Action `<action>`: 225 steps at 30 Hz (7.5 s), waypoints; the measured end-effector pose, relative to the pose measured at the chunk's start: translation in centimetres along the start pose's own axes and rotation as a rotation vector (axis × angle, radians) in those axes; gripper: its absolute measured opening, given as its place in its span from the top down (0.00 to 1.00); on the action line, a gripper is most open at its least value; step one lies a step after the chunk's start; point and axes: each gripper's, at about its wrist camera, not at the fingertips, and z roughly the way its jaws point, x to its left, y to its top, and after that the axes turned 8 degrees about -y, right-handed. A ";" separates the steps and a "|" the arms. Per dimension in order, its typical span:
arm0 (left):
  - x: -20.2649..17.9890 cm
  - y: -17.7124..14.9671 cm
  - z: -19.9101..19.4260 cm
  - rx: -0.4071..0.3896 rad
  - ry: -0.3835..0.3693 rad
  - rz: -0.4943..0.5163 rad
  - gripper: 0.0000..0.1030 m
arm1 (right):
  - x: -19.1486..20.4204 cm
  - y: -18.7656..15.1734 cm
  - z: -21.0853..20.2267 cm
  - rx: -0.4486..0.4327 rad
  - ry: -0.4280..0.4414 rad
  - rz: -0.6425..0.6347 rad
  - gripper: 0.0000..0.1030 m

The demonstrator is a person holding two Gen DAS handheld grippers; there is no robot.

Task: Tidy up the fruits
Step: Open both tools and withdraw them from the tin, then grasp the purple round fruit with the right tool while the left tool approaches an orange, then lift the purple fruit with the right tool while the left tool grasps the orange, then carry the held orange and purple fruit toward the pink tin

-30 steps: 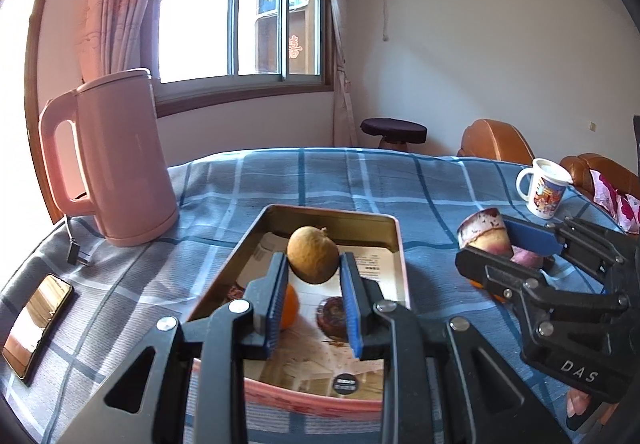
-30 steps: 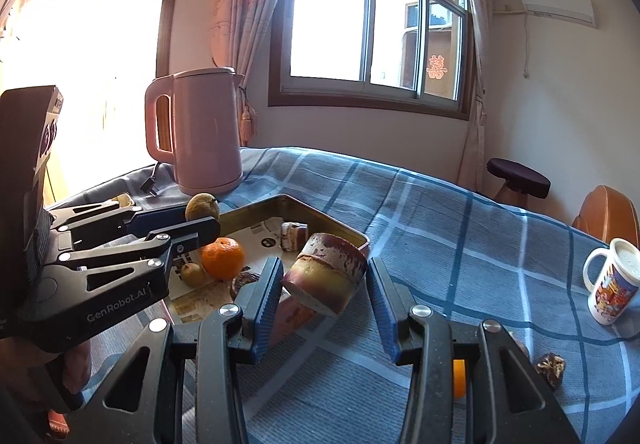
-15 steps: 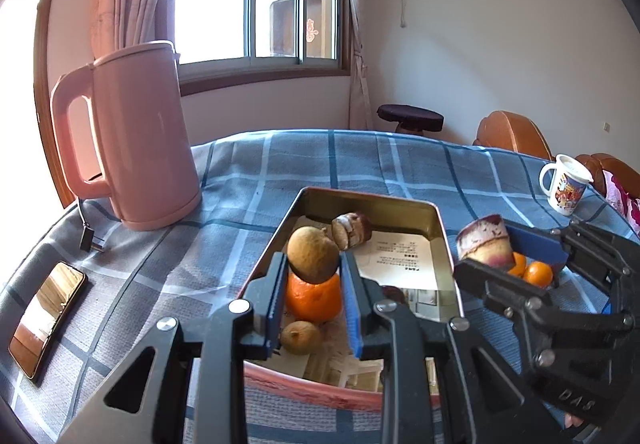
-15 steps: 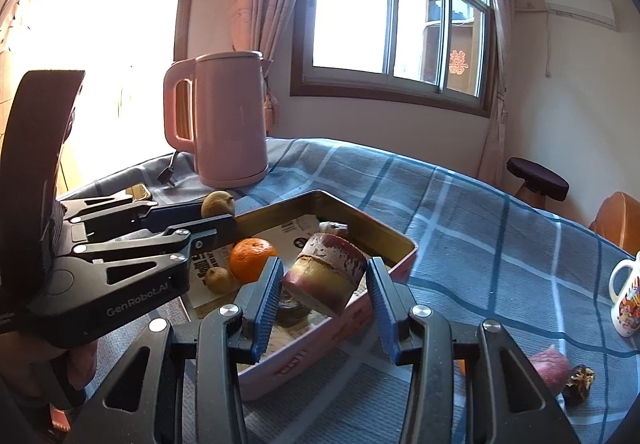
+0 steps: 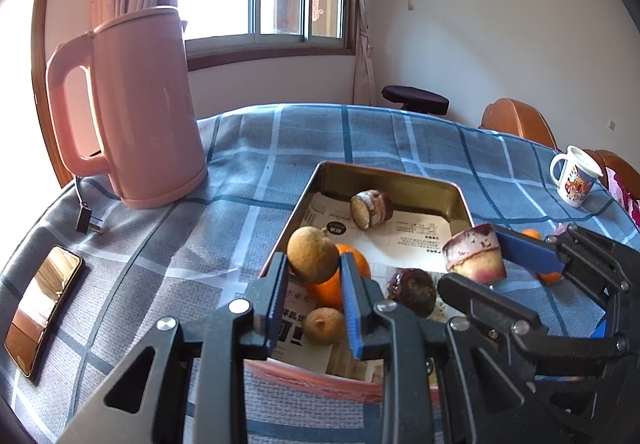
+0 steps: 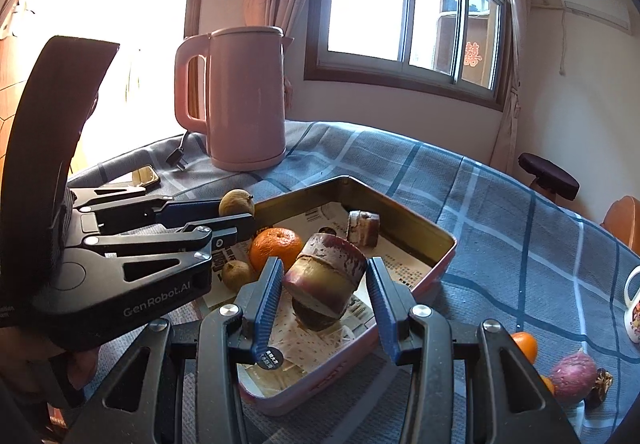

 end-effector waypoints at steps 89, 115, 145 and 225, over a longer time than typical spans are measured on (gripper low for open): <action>-15.1 -0.6 3.4 0.045 -0.098 0.166 0.27 | -19.8 -7.3 -1.0 0.273 -0.167 0.431 0.49; -22.0 -1.2 8.3 0.243 -0.230 0.113 0.32 | -21.3 -8.6 -8.2 0.062 -0.345 0.420 0.49; -21.9 -1.0 5.0 0.106 -0.300 0.122 0.57 | -20.3 -8.4 -9.2 0.002 -0.336 0.381 0.49; -21.6 -2.0 -1.4 -0.194 -0.182 0.191 0.57 | -17.6 -8.6 -13.2 -0.194 -0.365 0.295 0.49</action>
